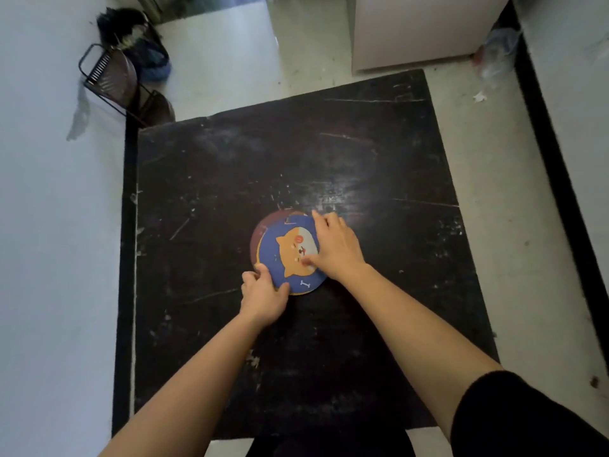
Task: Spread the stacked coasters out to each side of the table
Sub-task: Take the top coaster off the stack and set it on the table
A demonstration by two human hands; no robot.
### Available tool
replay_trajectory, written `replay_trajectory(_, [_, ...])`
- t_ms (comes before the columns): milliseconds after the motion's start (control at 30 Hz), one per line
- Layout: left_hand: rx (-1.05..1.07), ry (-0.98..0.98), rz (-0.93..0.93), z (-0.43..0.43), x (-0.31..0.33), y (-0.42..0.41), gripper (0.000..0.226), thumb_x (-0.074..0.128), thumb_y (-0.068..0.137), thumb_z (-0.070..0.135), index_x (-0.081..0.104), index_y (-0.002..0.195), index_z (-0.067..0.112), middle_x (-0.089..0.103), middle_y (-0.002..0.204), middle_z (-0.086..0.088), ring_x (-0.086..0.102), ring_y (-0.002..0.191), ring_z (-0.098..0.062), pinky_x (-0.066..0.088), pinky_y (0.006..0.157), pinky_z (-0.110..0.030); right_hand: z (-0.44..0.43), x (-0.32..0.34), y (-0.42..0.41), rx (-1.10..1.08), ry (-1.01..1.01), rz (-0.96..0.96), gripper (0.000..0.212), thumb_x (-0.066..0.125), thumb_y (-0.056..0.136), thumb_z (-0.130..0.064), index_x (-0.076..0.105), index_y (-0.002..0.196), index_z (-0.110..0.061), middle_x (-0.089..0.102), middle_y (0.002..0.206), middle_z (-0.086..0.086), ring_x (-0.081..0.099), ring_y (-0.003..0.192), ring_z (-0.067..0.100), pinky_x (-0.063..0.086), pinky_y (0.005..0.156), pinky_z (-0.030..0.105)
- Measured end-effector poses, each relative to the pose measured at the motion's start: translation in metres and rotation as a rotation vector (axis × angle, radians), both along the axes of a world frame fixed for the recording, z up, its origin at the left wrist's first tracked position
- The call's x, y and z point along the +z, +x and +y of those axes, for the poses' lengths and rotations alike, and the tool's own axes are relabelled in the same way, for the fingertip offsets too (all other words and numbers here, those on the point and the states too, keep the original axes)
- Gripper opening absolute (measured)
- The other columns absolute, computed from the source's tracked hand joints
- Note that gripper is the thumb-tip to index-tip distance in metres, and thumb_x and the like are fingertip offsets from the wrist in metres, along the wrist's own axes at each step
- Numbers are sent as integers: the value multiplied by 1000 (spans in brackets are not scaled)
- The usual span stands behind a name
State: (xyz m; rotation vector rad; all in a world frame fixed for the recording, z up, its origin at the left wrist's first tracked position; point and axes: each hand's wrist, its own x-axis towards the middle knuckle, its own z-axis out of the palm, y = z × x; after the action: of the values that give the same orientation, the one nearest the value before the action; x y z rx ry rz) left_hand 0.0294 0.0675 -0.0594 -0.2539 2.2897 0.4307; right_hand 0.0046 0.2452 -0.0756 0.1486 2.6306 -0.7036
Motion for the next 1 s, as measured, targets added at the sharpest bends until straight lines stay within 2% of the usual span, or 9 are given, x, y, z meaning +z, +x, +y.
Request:
replay_trajectory(100, [1, 14, -31, -1, -1, -1, 83, 52, 95, 40, 4, 154, 6, 24, 140, -17, 34, 131, -38, 35, 107, -40, 2, 9, 4, -30, 45, 133, 59, 58, 94, -35, 40, 147, -17, 54, 127, 10, 51, 117, 32, 43, 92, 41])
replay_trajectory(200, [30, 70, -78, -9, 4, -3, 79, 52, 96, 38, 6, 156, 14, 24, 141, -17, 32, 134, -38, 31, 111, -39, 1, 26, 11, -192, -115, 148, 31, 52, 98, -30, 62, 126, -20, 65, 116, 8, 60, 107, 31, 46, 78, 37])
replay_trajectory(300, [141, 138, -118, -23, 15, -2, 74, 54, 94, 44, 18, 155, 27, 24, 143, -19, 29, 137, -41, 29, 115, -41, 0, 51, 21, -307, -236, 126, 25, 55, 97, -25, 69, 117, -20, 71, 114, 7, 63, 105, 29, 40, 75, 30])
replay_trajectory(367, [287, 216, -130, -28, 29, 3, 68, 55, 90, 50, 33, 149, 26, 29, 147, -18, 37, 134, -40, 37, 112, -49, -3, 69, 31, -401, -320, 103, 24, 58, 95, -22, 70, 116, -19, 73, 112, 5, 64, 105, 26, 45, 80, 29])
replay_trajectory(467, [604, 514, -190, -32, 57, 17, 58, 59, 94, 39, 40, 144, 18, 44, 144, -8, 47, 130, -32, 49, 97, -51, -11, 90, 51, -599, -502, 64, 20, 61, 94, -20, 68, 112, -20, 70, 97, -3, 68, 99, 26, 59, 82, 46])
replay_trajectory(567, [745, 842, -246, -41, 82, 32, 40, 59, 96, 23, 51, 134, 15, 61, 127, -9, 60, 116, -30, 52, 93, -49, -25, 110, 73, -737, -707, 37, 15, 60, 96, -18, 62, 110, -17, 67, 101, 7, 68, 90, 22, 61, 63, 36])
replay_trajectory(700, [593, 974, -41, -62, 102, 50, 37, 53, 96, 1, 52, 128, 18, 67, 114, -5, 67, 101, -25, 59, 79, -43, -51, 128, 116, -768, -758, -9, 23, 60, 95, -11, 56, 118, -9, 65, 106, 10, 65, 88, 20, 58, 66, 32])
replay_trajectory(833, [280, 884, 53, -90, 99, 81, 39, 56, 96, 2, 52, 131, 16, 67, 124, -8, 64, 112, -26, 54, 88, -43, -69, 122, 161, -853, -777, -25, 54, 67, 83, -1, 47, 129, -23, 62, 117, 6, 63, 103, 21, 55, 69, 33])
replay_trajectory(1000, [70, 642, 10, -112, 70, 123, 22, 62, 92, 9, 55, 112, 17, 68, 108, -6, 66, 98, -25, 56, 85, -48, -88, 87, 216, -842, -577, -31, 40, 67, 89, -16, 61, 128, -19, 66, 119, 3, 63, 109, 23, 56, 89, 46])
